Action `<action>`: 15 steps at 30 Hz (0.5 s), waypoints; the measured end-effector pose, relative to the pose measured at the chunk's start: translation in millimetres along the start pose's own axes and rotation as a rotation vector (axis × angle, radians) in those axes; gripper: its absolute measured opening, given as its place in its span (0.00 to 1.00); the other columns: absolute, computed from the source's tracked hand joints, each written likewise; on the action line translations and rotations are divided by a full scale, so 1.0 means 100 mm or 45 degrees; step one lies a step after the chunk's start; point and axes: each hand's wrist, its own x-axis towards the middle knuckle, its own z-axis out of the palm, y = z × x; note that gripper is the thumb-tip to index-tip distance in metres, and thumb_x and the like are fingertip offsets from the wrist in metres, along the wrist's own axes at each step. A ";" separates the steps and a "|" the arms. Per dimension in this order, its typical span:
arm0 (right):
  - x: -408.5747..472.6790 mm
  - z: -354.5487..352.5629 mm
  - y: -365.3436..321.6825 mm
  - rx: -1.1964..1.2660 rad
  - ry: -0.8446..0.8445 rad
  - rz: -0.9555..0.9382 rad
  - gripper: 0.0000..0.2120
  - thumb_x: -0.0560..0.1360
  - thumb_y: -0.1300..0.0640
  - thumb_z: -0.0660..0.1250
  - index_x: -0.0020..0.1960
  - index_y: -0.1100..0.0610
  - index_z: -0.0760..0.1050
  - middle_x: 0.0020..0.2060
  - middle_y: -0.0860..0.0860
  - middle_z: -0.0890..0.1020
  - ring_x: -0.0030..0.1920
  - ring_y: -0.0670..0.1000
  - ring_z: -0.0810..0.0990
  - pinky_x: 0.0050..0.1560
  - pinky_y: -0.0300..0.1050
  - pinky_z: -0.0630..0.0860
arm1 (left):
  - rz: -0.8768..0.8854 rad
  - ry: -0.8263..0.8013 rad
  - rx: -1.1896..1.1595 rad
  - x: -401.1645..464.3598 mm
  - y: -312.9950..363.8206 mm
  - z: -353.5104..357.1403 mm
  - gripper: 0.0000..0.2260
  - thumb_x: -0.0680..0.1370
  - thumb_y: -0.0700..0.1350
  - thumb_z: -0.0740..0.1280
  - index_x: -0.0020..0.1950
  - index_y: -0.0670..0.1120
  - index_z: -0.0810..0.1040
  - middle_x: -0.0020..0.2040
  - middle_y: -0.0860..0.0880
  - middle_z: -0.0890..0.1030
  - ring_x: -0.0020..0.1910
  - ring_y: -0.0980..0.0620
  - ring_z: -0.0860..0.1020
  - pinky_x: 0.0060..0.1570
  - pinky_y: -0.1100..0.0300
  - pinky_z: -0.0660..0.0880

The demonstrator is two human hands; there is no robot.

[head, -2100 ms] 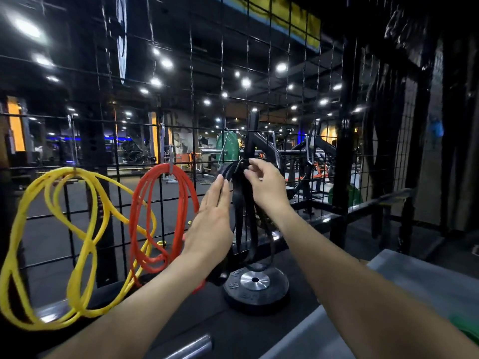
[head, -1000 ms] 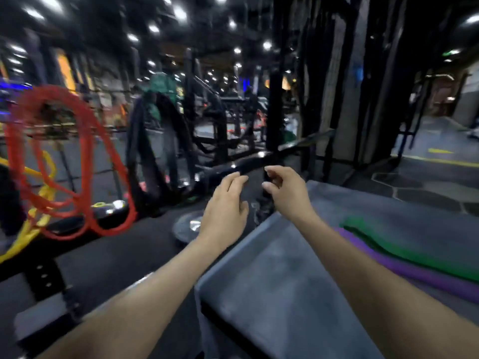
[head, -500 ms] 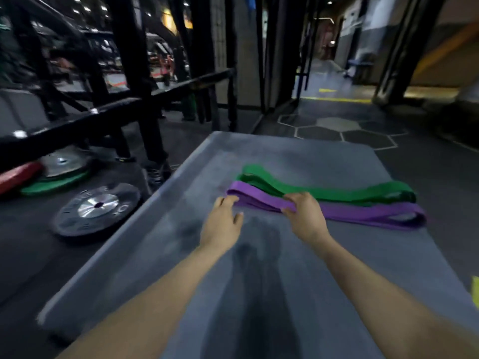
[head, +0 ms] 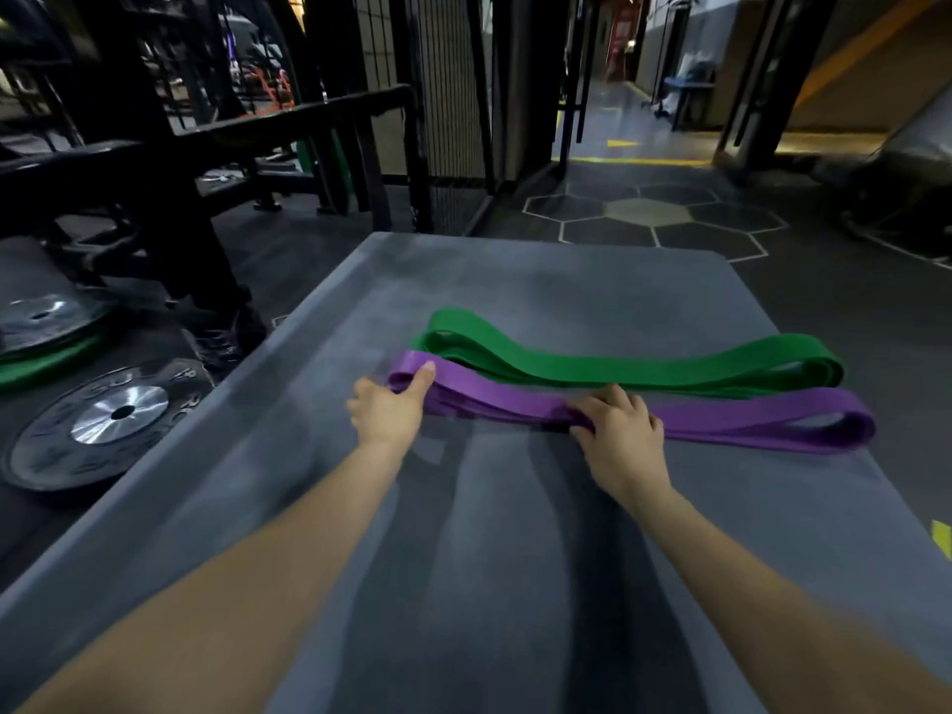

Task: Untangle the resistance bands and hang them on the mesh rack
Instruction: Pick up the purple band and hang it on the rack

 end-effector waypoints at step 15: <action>-0.02 -0.06 0.05 -0.049 -0.132 -0.070 0.19 0.78 0.54 0.61 0.69 0.49 0.68 0.64 0.48 0.70 0.62 0.55 0.67 0.59 0.51 0.67 | -0.039 -0.174 -0.628 -0.02 0.19 -0.09 0.11 0.71 0.30 0.68 0.40 0.45 0.71 0.38 0.46 0.75 0.39 0.48 0.77 0.33 0.64 0.79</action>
